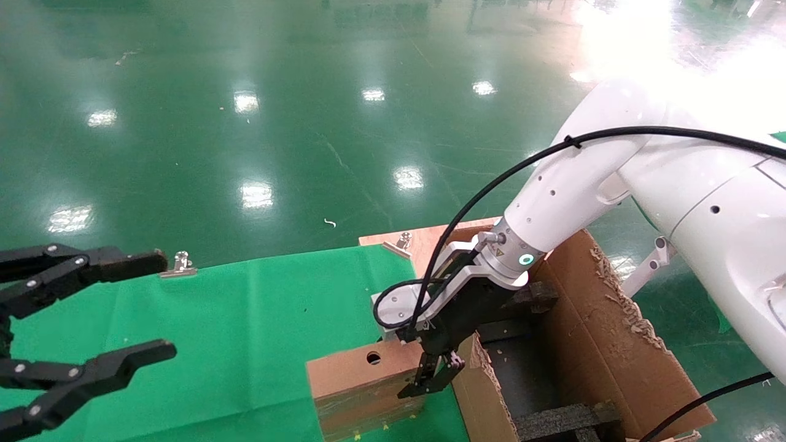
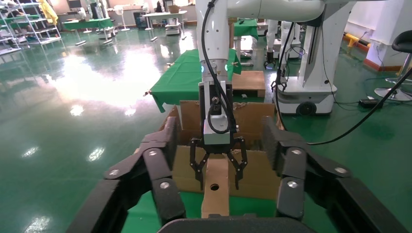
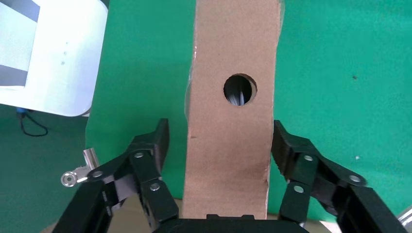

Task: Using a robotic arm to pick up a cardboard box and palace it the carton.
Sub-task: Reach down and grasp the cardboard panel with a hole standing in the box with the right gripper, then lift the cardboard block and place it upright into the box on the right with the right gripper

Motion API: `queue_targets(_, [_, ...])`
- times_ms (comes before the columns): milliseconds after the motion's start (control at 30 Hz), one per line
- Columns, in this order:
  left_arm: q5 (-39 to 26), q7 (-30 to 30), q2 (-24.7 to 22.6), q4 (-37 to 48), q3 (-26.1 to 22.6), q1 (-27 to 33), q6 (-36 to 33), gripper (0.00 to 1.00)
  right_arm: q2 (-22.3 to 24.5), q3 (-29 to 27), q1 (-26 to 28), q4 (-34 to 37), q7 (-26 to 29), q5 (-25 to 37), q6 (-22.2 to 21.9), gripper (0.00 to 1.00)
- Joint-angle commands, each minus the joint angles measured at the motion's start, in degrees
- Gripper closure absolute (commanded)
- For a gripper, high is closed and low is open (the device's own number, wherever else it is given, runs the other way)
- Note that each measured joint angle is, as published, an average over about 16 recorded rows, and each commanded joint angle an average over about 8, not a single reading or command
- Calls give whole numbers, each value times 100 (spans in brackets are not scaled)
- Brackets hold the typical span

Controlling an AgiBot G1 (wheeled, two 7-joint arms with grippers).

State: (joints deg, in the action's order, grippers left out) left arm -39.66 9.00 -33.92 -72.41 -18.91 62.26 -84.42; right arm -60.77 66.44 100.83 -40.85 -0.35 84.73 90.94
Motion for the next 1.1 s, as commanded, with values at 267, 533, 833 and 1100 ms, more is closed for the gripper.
queue_targets(267, [2,0,0,0,0,0,0,0,11,-20,-12,-19,9,9,-2,100])
queue_targets(533, [2,0,0,0,0,0,0,0,17,-25,-17,-22,15,8,-20,100])
queue_targets(833, [2,0,0,1,-1,1,0,0,224,-161,416,171,120,-342,-72,100])
queue_targets(1100, [2,-1,0,1,-2,1,0,0,563,-151,1569,446,142,-782,21,100])
